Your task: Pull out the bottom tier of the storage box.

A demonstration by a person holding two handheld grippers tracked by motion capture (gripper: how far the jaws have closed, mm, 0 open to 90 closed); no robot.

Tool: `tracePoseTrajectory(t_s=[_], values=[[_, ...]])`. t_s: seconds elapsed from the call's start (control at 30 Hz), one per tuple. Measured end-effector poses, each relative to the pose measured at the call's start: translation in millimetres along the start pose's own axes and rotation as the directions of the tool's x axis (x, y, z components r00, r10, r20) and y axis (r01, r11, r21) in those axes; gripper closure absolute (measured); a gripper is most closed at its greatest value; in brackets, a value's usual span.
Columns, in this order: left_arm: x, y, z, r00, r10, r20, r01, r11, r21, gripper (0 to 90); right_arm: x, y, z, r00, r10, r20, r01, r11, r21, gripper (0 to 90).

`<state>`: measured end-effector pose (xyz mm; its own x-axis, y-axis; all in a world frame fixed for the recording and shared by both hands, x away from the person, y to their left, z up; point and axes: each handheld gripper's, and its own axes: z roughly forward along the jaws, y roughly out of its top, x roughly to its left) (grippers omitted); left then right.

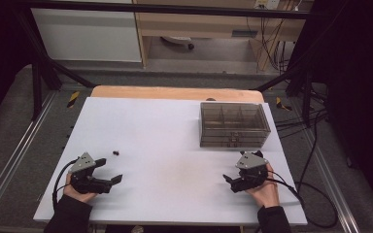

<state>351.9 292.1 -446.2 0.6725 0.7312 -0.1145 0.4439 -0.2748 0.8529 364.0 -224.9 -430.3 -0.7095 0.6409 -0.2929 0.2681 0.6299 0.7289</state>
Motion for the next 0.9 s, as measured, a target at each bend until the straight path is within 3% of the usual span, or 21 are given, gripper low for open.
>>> tracePoseTrajectory(t_s=[0.23, 0.4, 0.57, 0.9], values=[[0.3, -0.2, 0.0, 1.0, -0.001, -0.003, 0.001, 1.0, 0.001, 3.8, 1.3, 4.3, 4.4, 0.9966, -0.071, 0.043, 0.068, 0.996, 0.056, 1.1], [0.6, -0.2, -0.6, 1.0, -0.001, -0.004, 0.001, 1.0, 0.0, 3.8, 2.7, 6.0, 8.6, 0.989, -0.132, 0.068, 0.125, 0.988, 0.091, 1.8], [0.5, -0.3, -0.1, 1.0, 0.0, -0.004, 0.0, 1.0, 0.002, 3.9, 5.4, 8.7, 12.3, 0.9738, -0.205, 0.1, 0.192, 0.974, 0.122, 3.9], [0.8, -0.5, 0.2, 1.0, 0.001, -0.007, -0.001, 1.0, 0.006, 3.9, 9.1, 11.8, 18.6, 0.9457, -0.292, 0.143, 0.269, 0.949, 0.163, 8.3]])
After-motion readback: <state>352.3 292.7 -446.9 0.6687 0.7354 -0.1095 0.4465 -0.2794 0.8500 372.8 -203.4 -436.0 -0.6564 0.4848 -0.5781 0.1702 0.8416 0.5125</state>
